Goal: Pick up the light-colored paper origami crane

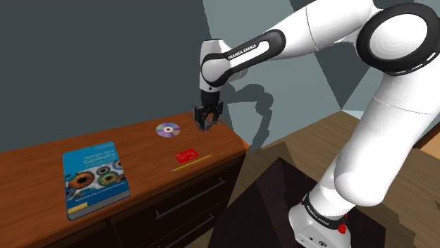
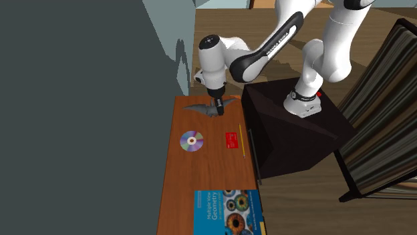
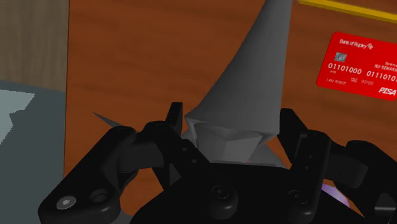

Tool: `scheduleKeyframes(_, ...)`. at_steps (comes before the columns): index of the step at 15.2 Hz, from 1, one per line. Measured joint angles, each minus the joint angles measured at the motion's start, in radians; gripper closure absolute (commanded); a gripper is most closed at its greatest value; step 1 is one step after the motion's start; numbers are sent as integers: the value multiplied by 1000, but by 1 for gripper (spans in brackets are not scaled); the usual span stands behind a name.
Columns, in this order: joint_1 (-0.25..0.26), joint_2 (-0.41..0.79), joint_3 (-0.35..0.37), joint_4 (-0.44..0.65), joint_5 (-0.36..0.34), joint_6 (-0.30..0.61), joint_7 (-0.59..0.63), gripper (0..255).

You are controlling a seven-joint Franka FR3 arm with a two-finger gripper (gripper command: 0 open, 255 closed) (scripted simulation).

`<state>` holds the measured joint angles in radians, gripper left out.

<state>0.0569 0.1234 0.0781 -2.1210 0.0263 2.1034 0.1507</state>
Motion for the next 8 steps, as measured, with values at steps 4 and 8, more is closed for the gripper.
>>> scheduleKeyframes(4, 0, -29, 1, 17, 2, -46, 1, 255)
scheduleKeyframes(8, -2, -53, 0, 43, 3, -96, -1, 255)
